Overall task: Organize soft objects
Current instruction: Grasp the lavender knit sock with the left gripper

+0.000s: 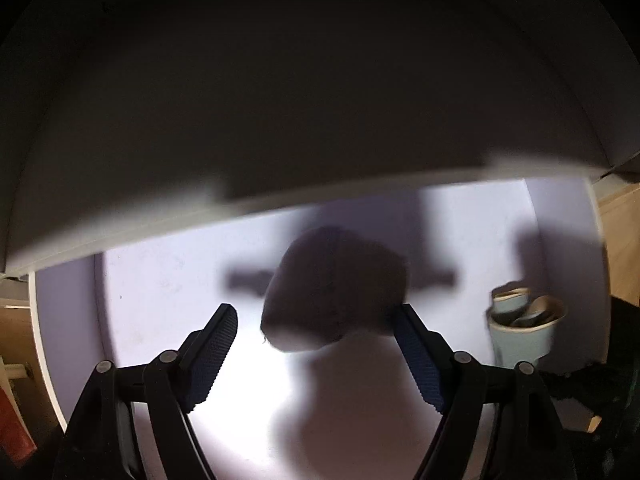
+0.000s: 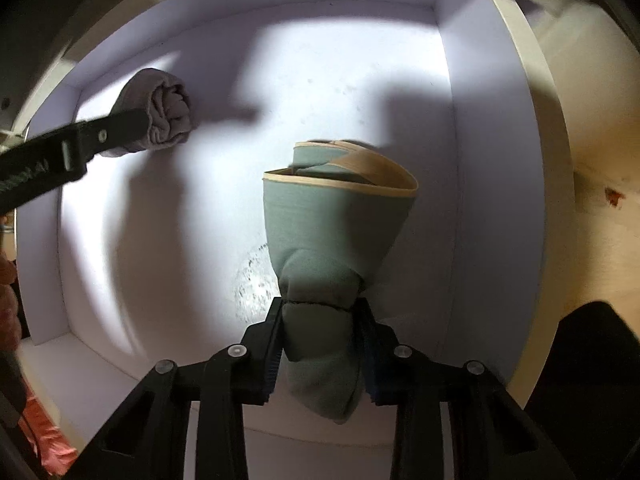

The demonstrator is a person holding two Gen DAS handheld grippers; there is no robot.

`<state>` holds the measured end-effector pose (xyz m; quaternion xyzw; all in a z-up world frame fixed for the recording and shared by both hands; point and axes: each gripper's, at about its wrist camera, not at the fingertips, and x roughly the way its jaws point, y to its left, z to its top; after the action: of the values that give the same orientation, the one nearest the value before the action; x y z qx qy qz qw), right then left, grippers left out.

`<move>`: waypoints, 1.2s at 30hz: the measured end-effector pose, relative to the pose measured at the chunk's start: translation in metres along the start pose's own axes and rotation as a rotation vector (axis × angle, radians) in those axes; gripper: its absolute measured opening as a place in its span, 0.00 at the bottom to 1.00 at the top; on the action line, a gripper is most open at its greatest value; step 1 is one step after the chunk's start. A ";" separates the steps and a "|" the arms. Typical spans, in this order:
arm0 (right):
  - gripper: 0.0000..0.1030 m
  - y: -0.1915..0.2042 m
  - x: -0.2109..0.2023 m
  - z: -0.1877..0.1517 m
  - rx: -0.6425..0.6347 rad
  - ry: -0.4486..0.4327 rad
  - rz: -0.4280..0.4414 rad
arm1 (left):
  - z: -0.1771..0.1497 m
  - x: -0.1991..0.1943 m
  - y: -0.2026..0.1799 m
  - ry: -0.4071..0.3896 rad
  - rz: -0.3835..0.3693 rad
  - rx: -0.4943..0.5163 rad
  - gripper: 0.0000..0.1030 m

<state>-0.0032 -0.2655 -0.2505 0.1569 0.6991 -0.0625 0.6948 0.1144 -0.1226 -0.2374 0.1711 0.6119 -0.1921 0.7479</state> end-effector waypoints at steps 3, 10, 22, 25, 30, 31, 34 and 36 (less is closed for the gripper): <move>0.31 -0.002 -0.002 -0.001 0.010 0.006 0.007 | -0.010 0.004 0.009 0.013 -0.029 -0.011 0.77; 0.31 -0.011 -0.009 -0.008 0.073 0.022 0.046 | -0.048 0.017 0.024 0.071 -0.021 -0.022 0.71; 0.31 -0.010 -0.023 -0.018 0.121 0.005 0.101 | -0.022 -0.008 0.012 -0.073 -0.094 -0.058 0.79; 0.31 -0.018 -0.033 -0.025 0.131 -0.007 0.117 | -0.006 -0.004 0.001 -0.074 -0.044 -0.021 0.79; 0.31 -0.023 -0.036 -0.031 0.120 -0.015 0.101 | 0.004 0.010 -0.010 -0.030 -0.025 0.042 0.79; 0.31 -0.022 -0.036 -0.032 0.116 -0.017 0.089 | 0.003 0.011 -0.010 -0.026 -0.028 0.044 0.79; 0.31 -0.022 -0.044 -0.030 0.101 -0.028 0.053 | -0.001 0.014 0.001 -0.012 -0.066 0.024 0.74; 0.31 -0.021 -0.046 -0.030 0.083 -0.040 0.032 | -0.007 0.016 0.003 0.006 -0.054 0.030 0.72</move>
<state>-0.0390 -0.2820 -0.2064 0.1954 0.6793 -0.0833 0.7025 0.1128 -0.1179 -0.2548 0.1664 0.6156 -0.2207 0.7380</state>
